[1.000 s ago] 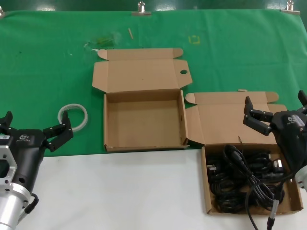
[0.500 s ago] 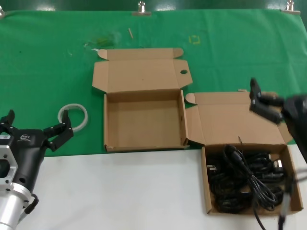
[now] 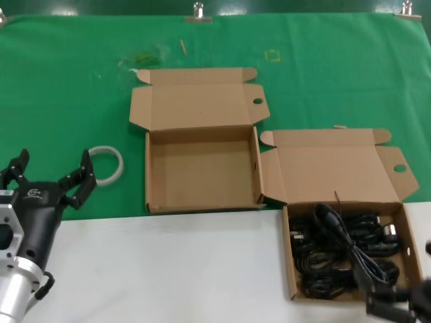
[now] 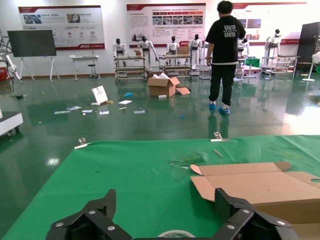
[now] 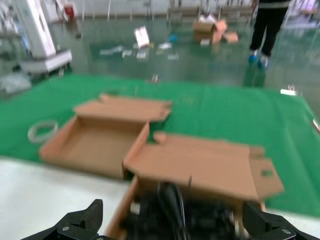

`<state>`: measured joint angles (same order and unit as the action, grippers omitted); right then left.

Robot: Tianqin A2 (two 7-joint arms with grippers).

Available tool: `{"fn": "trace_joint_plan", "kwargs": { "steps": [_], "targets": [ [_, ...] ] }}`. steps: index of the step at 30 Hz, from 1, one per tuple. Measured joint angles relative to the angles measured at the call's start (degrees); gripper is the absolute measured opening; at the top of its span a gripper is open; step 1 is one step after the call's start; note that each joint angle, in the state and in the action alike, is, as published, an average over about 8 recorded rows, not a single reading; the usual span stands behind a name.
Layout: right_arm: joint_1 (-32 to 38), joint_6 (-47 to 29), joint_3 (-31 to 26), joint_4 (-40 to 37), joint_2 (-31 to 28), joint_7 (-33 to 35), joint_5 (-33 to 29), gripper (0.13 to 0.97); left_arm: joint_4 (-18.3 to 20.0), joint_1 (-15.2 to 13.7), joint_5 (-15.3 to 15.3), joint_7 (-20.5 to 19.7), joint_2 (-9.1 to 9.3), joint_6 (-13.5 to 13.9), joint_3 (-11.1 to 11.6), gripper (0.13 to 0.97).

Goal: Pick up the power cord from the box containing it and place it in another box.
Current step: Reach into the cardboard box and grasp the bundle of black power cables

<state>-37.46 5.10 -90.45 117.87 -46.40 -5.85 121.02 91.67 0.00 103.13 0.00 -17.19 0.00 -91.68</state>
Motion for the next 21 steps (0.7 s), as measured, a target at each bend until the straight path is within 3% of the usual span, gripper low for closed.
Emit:
{"fn": "trace_joint_plan", "kwargs": {
  "steps": [6, 12, 21],
  "targets": [
    [-1.0, 5.2, -5.2, -0.8, -4.2, 2.5, 3.7, 0.959, 0.0, 0.0, 0.0, 0.0, 0.00, 0.0, 0.0, 0.664],
    [7.3, 10.0, -14.8, -4.9, -6.4, 5.5, 9.5, 0.931, 0.0, 0.0, 0.0, 0.0, 0.00, 0.0, 0.0, 0.536],
    [21.1, 10.1, -25.6, -13.6, -5.8, 7.6, 15.2, 0.837, 0.0, 0.0, 0.0, 0.0, 0.00, 0.0, 0.0, 0.340]
  ]
}}
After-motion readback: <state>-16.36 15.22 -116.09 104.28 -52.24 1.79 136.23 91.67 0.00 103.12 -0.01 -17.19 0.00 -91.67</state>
